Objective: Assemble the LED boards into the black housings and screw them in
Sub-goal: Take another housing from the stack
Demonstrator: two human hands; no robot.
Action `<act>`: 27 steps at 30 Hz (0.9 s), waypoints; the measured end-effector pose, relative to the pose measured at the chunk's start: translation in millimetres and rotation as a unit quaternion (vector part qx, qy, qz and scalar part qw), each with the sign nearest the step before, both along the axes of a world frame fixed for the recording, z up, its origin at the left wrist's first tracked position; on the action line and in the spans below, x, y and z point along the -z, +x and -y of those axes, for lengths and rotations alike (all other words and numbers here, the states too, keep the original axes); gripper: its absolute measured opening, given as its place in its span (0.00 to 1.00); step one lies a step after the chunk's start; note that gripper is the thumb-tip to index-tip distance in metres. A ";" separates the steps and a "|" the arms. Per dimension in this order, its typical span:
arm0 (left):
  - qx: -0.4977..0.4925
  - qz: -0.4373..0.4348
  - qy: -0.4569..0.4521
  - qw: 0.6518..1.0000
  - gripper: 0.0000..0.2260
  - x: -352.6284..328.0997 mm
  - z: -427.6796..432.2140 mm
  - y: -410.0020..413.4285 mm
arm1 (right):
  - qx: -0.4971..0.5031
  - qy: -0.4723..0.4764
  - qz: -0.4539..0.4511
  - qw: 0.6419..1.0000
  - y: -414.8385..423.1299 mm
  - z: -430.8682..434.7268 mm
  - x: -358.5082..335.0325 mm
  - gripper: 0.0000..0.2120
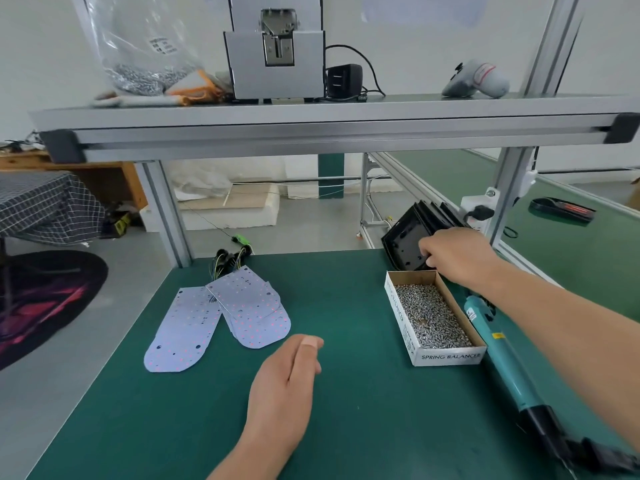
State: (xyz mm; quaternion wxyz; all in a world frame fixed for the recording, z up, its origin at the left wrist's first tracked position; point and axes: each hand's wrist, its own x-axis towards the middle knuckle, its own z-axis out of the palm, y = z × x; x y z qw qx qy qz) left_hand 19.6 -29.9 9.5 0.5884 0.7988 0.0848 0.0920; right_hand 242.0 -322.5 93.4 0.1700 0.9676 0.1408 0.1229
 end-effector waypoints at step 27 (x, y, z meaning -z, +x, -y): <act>-0.068 0.005 -0.071 0.995 0.12 5.2 -5.7 12.2 | -0.335 0.175 0.073 0.923 -241.0 -58.7 58.9 0.13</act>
